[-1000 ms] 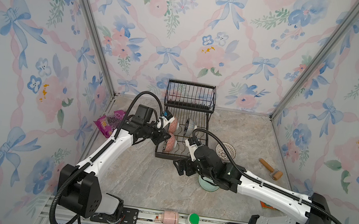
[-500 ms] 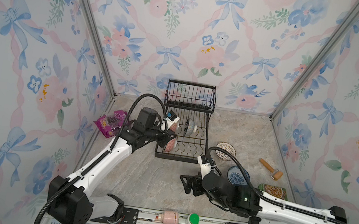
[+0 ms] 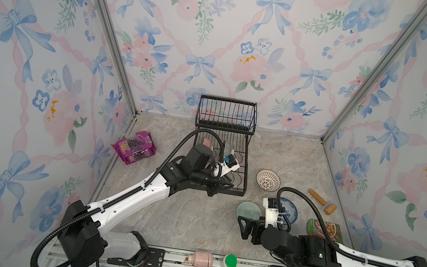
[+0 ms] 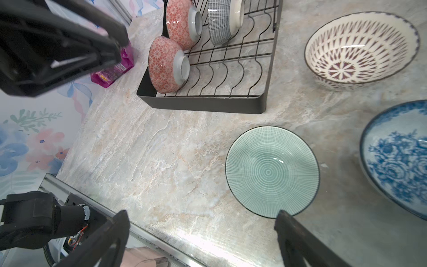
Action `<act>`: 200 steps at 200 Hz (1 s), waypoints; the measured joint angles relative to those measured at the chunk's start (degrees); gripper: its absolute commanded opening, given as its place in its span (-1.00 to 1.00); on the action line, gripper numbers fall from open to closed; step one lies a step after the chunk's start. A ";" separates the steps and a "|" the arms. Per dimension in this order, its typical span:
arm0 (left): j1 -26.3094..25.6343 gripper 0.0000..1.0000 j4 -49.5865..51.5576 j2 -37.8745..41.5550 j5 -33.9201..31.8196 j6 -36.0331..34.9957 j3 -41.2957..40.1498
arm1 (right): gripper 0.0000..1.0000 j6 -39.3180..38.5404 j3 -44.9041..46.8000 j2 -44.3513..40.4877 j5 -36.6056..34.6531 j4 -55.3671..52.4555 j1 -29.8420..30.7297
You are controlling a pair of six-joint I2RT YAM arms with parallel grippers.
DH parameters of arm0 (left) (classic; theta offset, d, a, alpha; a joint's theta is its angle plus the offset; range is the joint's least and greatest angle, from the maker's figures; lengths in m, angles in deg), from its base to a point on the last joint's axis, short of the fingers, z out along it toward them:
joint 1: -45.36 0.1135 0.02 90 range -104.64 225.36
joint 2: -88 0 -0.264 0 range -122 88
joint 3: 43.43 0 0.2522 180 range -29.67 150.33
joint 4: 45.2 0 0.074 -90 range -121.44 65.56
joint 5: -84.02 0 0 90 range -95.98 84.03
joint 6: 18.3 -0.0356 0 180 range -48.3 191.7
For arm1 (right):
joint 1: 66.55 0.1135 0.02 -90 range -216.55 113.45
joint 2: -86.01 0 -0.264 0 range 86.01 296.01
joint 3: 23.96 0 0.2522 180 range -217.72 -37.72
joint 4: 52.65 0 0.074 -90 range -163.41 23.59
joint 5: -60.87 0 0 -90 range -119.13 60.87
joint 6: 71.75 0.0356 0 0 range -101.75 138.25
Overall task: Load bowls into a dish rack
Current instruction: Pick up the bowl from the bottom-center of the table.
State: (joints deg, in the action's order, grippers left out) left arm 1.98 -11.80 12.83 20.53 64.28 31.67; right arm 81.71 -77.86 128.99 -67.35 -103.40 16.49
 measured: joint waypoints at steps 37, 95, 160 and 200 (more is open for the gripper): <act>-8.76 -0.48 0.24 -6.78 -5.62 -0.33 -0.04 | 0.97 8.70 7.08 -9.29 -4.13 -6.21 2.62; -17.77 -0.47 -3.74 -11.02 -14.23 -3.72 -3.87 | 0.99 19.04 11.82 -22.77 -7.08 -17.33 2.95; -23.19 -0.50 -13.31 -10.27 -21.20 -12.52 -12.41 | 0.99 23.52 14.47 -41.86 -7.30 -26.40 2.95; -24.13 -0.45 -11.47 -14.21 -22.67 -20.26 -3.82 | 1.00 23.82 14.73 -40.37 -6.80 -25.86 2.95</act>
State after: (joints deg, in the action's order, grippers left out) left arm -22.15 -23.27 -1.38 -2.14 44.02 27.84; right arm 105.53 -63.13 88.62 -74.15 -129.26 19.44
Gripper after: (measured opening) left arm 0.265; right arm 0.999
